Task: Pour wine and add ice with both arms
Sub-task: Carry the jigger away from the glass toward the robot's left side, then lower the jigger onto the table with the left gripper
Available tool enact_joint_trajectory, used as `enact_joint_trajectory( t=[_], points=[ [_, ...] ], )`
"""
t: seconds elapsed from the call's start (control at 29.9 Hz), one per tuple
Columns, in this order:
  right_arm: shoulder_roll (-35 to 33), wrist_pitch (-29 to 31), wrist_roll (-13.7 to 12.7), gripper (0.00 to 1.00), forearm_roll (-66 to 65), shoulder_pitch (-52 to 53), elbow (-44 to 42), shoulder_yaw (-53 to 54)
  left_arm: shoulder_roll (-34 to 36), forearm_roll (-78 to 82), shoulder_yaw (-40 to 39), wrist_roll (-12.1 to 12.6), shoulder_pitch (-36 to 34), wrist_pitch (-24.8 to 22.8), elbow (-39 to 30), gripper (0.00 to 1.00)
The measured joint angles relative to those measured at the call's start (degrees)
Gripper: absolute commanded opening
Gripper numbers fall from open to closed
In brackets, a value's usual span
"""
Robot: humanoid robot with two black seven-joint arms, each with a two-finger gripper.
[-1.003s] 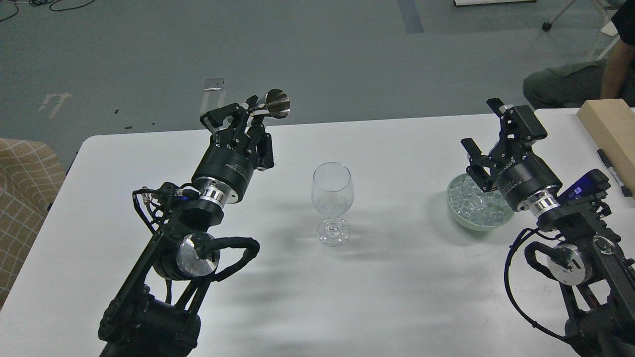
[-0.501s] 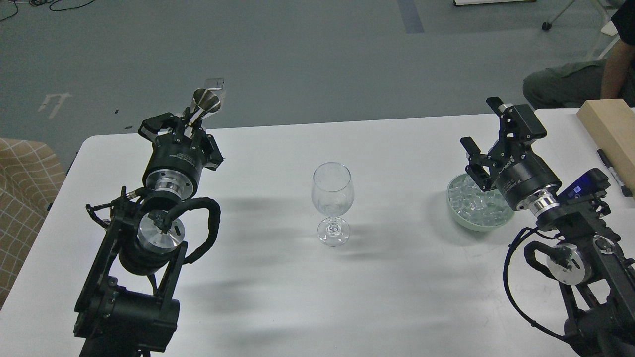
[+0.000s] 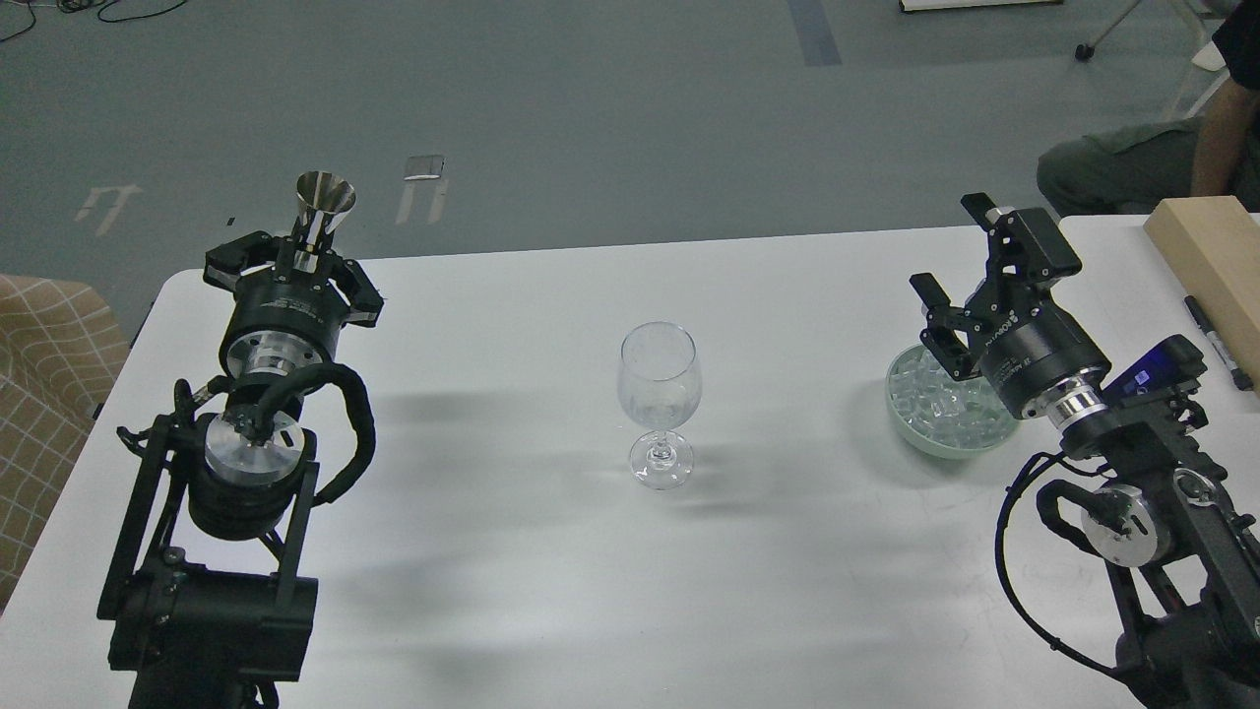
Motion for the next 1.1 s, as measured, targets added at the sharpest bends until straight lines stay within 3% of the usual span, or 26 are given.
enact_joint_trajectory(
  t=[0.33,1.1],
  points=[
    [-0.1,0.0,-0.2,1.0,0.0,-0.9,1.2,-0.1,0.0,-4.6,-5.2,-2.8,0.8,0.0,3.6,0.07],
    [0.1,-0.4,-1.9,1.0,-2.6,-4.9,5.9,-0.2,0.0,-10.6,-6.2,-6.6,6.9,-0.3,8.5,0.07]
  ],
)
